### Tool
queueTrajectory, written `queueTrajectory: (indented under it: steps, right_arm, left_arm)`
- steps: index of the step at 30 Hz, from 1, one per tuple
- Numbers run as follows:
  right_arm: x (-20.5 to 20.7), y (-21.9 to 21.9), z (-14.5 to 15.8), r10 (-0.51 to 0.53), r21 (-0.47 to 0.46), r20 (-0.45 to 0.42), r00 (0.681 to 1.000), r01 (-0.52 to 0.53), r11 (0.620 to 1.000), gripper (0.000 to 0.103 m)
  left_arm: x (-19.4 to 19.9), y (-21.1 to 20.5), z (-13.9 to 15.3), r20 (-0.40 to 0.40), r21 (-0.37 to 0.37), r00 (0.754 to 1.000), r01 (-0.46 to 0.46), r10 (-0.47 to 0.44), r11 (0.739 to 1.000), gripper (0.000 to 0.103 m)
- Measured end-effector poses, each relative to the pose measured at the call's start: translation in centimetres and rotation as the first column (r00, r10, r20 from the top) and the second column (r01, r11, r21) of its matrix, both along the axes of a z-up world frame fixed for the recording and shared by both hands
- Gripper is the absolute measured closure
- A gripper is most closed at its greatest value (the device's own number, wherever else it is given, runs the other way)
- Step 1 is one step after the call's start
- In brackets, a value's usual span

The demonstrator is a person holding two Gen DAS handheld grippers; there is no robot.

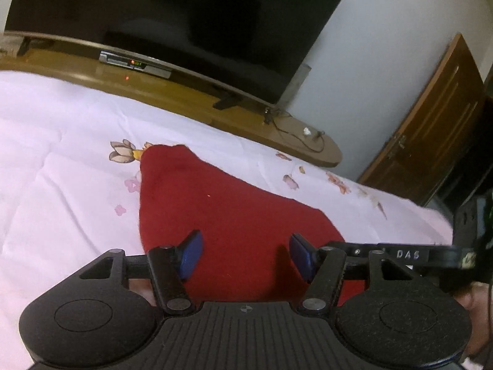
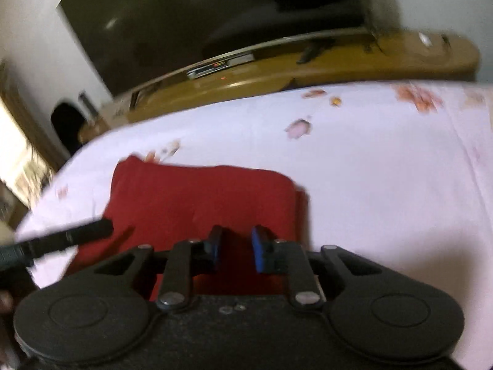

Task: Fold small clothes
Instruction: 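Open both grippers and release the folded sweater onto the bed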

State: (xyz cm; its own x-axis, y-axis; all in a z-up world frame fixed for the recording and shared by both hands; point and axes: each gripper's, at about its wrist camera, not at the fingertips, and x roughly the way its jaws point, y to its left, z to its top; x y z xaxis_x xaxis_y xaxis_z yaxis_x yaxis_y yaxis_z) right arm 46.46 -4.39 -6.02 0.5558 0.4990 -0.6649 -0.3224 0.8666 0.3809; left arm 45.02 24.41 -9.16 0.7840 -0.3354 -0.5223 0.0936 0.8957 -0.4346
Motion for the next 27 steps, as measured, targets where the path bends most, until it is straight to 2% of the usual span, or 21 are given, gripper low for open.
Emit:
queueTrajectory:
  steps: [2, 5, 8, 11, 12, 14, 16, 17, 21, 23, 26, 27]
  right_arm:
    - [-0.3, -0.3, 0.6, 0.007, -0.021, 0.002, 1.0, -0.007, 1.0, 0.089]
    - [-2.1, -0.6, 2.4, 0.017, -0.001, 0.05, 0.999, -0.017, 1.0, 0.077]
    - [-5.5, -1.4, 3.3, 0.069, 0.011, 0.091, 0.993, -0.07, 0.997, 0.077]
    - [-6.7, 0.0, 2.1, 0.138, -0.076, 0.087, 0.987, -0.131, 0.988, 0.081]
    - [-6.7, 0.2, 1.4, 0.14, -0.109, 0.085, 0.987, -0.13, 0.985, 0.081]
    - [-6.2, -0.1, 1.0, 0.117, -0.088, 0.082, 0.99, -0.11, 0.99, 0.083]
    - [-6.5, -0.4, 2.1, 0.091, -0.077, 0.084, 0.992, -0.085, 0.993, 0.081]
    - [-7.1, -0.5, 2.8, 0.1, -0.076, 0.106, 0.989, -0.092, 0.993, 0.075]
    - [-11.0, -0.9, 4.2, 0.18, -0.089, 0.151, 0.972, -0.168, 0.982, 0.07]
    - [-12.9, -0.6, 3.5, 0.246, -0.089, 0.138, 0.959, -0.236, 0.968, 0.074]
    - [-14.6, 0.6, 0.9, 0.284, -0.241, 0.107, 0.953, -0.252, 0.937, 0.083]
    - [-14.7, 0.2, 0.3, 0.275, -0.253, 0.117, 0.954, -0.239, 0.937, 0.085]
  left_arm:
    - [-0.8, 0.1, 1.1, 0.007, 0.028, 1.0, -0.007, 0.006, 1.0, 0.041]
    - [-4.7, 2.0, 2.8, 0.043, 0.065, 0.999, -0.029, 0.026, 0.997, 0.041]
    - [-7.3, 1.8, 2.6, 0.042, 0.075, 0.999, -0.027, 0.023, 0.997, 0.041]
    - [-8.7, 0.7, 1.5, 0.026, 0.175, 0.999, -0.048, 0.044, 0.983, 0.038]
    - [-8.6, 0.7, 0.9, -0.001, 0.177, 0.998, -0.054, 0.055, 0.983, 0.035]
    - [-9.3, 1.5, 0.8, -0.016, 0.115, 0.996, -0.086, 0.088, 0.99, 0.035]
    - [-10.8, 1.6, 1.9, 0.007, 0.134, 0.995, -0.099, 0.099, 0.986, 0.035]
    - [-11.8, 1.4, 2.4, 0.023, 0.148, 0.995, -0.097, 0.095, 0.984, 0.035]
    - [-15.2, 0.4, 2.3, 0.018, 0.153, 0.998, -0.07, 0.068, 0.986, 0.035]
    - [-16.2, -0.4, 1.4, -0.013, 0.176, 0.998, -0.058, 0.062, 0.983, 0.035]
    - [-17.4, -0.9, -0.2, -0.049, 0.21, 0.995, -0.072, 0.084, 0.975, 0.035]
    - [-17.9, -0.7, -0.5, -0.044, 0.196, 0.994, -0.086, 0.097, 0.977, 0.033]
